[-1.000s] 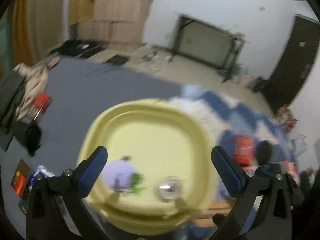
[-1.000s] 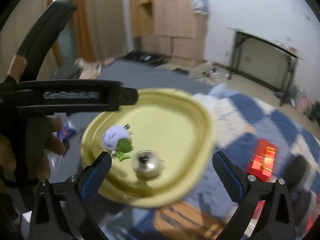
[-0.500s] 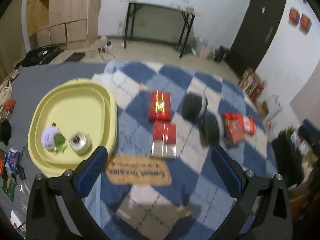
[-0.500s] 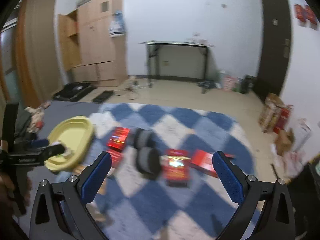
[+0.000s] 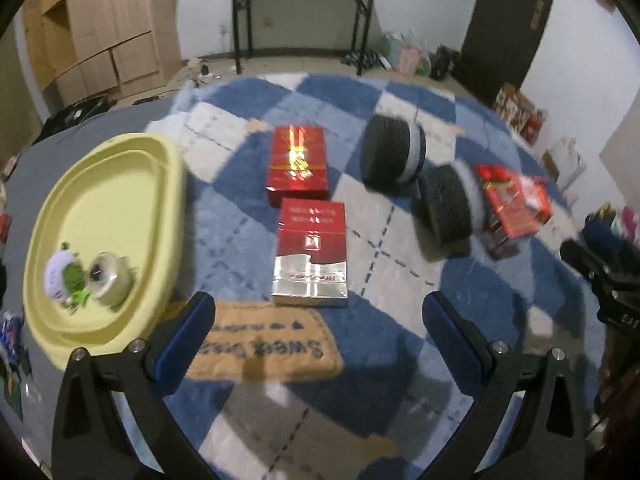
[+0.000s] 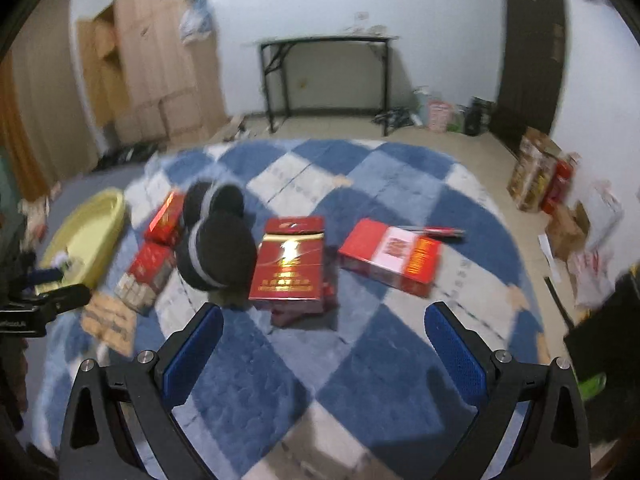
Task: Organize rigid objects
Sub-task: 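Grasp a red-silver Hongqiqu pack with left tool while right tool grasps red Diamond pack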
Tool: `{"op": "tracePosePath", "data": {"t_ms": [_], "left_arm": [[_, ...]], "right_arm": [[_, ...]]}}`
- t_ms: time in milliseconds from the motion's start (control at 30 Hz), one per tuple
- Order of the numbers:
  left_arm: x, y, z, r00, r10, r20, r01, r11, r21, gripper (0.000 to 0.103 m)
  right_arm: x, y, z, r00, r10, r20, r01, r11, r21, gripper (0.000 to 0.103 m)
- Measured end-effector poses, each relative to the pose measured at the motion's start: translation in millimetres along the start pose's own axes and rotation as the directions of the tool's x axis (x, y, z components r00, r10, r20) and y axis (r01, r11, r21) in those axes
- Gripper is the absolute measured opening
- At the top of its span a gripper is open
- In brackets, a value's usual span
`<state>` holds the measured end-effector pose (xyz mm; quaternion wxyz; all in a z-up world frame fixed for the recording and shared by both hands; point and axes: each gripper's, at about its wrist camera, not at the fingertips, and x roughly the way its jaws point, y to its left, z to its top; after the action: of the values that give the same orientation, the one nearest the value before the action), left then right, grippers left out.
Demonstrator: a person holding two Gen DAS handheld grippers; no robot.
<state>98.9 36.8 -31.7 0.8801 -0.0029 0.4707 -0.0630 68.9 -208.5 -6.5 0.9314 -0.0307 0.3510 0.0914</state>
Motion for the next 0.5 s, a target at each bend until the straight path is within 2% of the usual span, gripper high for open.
{"op": "tracePosePath", "data": {"t_ms": [67, 200, 333, 400, 500], "left_arm": [[19.5, -4.6, 2.3, 1.000, 0.018, -0.012, -0.018, 0.999, 0.039, 0.103], [52.2, -2.3, 4.3, 0.996, 0.060, -0.064, -0.055, 0.996, 0.074, 0.103], [75.7, 5.6, 1.2, 0.994, 0.034, -0.103, -0.030, 0.999, 0.039, 0.103], [84.5, 8.9, 2.7, 0.994, 0.011, -0.105, -0.011, 1.000, -0.003, 0.103], [90.9, 5.2, 5.4, 0.996, 0.022, -0.088, -0.022, 1.000, 0.000, 0.103]], "right_arm": [[20.2, 11.1, 6.1, 1.000, -0.017, 0.005, 0.017, 0.999, -0.047, 0.103], [65.5, 7.9, 7.9, 1.000, -0.024, -0.004, 0.024, 0.998, -0.053, 0.102], [108.3, 11.9, 10.2, 0.999, -0.047, 0.004, 0.047, 0.997, -0.068, 0.102], [119.6, 10.1, 11.7, 0.999, -0.038, 0.011, 0.038, 0.998, -0.056, 0.102], [135.5, 2.9, 14.0, 1.000, -0.019, 0.011, 0.019, 1.000, -0.014, 0.101]]}}
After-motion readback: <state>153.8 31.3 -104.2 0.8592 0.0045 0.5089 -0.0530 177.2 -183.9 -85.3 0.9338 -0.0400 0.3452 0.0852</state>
